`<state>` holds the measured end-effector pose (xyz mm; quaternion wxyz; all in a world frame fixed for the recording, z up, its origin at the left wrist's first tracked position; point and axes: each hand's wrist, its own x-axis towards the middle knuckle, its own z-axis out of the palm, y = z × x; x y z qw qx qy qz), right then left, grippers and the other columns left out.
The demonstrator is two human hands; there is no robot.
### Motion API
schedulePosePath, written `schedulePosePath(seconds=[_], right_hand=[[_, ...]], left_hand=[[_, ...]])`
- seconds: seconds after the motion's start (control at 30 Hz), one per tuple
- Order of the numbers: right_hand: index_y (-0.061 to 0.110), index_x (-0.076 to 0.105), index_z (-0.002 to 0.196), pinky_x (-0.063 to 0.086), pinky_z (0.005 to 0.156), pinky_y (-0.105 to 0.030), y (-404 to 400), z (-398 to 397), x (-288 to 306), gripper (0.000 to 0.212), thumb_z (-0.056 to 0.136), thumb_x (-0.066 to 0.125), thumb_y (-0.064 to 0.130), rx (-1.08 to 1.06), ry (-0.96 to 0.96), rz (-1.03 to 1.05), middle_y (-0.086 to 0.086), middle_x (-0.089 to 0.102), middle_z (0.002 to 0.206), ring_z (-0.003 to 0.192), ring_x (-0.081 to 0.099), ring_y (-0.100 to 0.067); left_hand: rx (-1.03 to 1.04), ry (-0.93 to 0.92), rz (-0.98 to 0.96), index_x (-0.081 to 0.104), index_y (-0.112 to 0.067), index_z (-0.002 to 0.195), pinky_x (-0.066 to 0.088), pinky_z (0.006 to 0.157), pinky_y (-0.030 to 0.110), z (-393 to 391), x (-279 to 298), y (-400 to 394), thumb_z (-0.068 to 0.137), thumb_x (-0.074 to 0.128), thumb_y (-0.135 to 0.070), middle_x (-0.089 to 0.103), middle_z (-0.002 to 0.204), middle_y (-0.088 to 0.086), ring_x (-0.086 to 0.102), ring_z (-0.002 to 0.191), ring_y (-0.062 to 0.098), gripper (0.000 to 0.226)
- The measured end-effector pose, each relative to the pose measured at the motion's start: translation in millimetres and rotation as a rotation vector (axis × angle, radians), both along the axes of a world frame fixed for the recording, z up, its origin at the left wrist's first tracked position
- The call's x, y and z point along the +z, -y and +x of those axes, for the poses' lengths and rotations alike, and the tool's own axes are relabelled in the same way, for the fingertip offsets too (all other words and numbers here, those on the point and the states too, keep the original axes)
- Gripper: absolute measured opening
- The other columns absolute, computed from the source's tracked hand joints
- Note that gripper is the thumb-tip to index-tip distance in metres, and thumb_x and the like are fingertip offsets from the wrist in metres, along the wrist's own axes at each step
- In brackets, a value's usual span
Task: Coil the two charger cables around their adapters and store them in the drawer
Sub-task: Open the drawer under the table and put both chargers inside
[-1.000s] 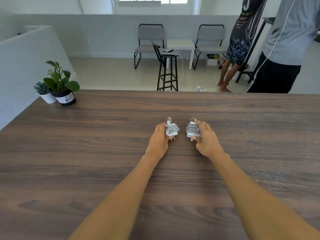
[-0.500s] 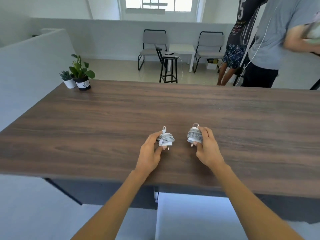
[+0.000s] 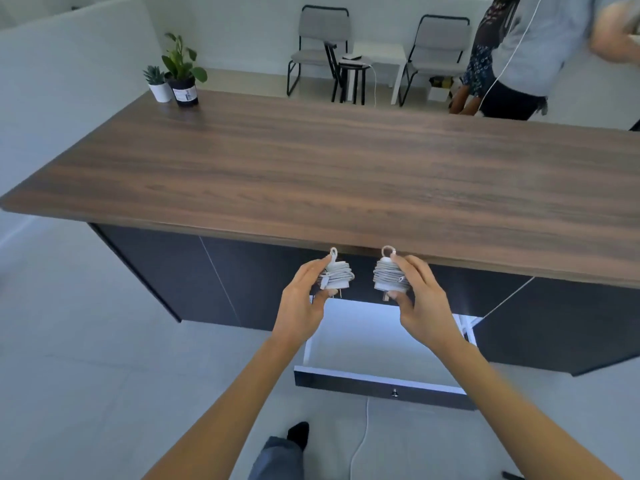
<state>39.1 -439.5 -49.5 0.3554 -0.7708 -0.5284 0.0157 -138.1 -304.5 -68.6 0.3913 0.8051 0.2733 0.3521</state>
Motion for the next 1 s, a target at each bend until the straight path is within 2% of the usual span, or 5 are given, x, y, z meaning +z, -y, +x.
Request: schedulePosePath(seconds=[0.17, 0.37, 0.6, 0.73, 1.0], right_hand=[[0.013, 0.045, 0.135, 0.036, 0.080, -0.013, 24.6, -14.5, -38.8, 0.061, 0.080, 0.067, -0.002, -0.028, -0.049, -0.091, -0.010, 0.046, 0.133, 0.100, 0.042, -0.008], [0.012, 0.047, 0.133, 0.029, 0.084, 0.003, 23.4, 2.6, -107.7, 0.060, 0.079, 0.070, -0.001, -0.061, -0.103, -0.130, -0.009, 0.049, 0.128, 0.099, 0.037, 0.000], [0.013, 0.048, 0.133, 0.026, 0.086, 0.007, 14.7, 47.4, -221.4, 0.057, 0.082, 0.067, -0.001, -0.084, -0.118, -0.151, -0.009, 0.048, 0.130, 0.103, 0.044, -0.010], [0.023, 0.047, 0.134, 0.042, 0.085, -0.011, 9.1, 70.4, -292.4, 0.059, 0.082, 0.067, 0.002, -0.053, -0.131, -0.188, -0.002, 0.046, 0.133, 0.098, 0.053, -0.010], [0.022, 0.045, 0.138, 0.040, 0.091, -0.018, -11.2, 124.5, -413.2, 0.061, 0.083, 0.064, 0.002, 0.030, -0.100, -0.277, -0.003, 0.045, 0.136, 0.113, 0.051, -0.017]], left_hand=[[-0.027, -0.045, -0.082, 0.051, -0.016, 0.130, 0.050, 0.093, 0.026, -17.3, -36.5, 24.4, 0.084, 0.063, 0.002, 0.055, 0.122, -0.009, 0.055, 0.105, 0.003, 0.051], [-0.050, -0.135, -0.201, 0.044, -0.036, 0.127, 0.041, 0.087, 0.004, -5.0, -99.9, 21.9, 0.085, 0.060, 0.007, 0.048, 0.117, -0.024, 0.049, 0.104, -0.014, 0.062], [-0.074, -0.153, -0.216, 0.049, -0.038, 0.130, 0.044, 0.092, 0.013, 40.1, -208.0, 1.0, 0.086, 0.056, 0.003, 0.050, 0.122, -0.025, 0.052, 0.106, -0.008, 0.061], [-0.097, -0.219, -0.195, 0.047, -0.038, 0.131, 0.048, 0.093, 0.021, 66.0, -279.8, -7.4, 0.082, 0.058, 0.009, 0.053, 0.123, -0.022, 0.055, 0.104, -0.002, 0.069], [-0.151, -0.361, -0.205, 0.045, -0.031, 0.138, 0.046, 0.096, 0.021, 115.1, -406.9, -24.6, 0.083, 0.062, 0.006, 0.056, 0.120, -0.007, 0.057, 0.101, 0.014, 0.068]])
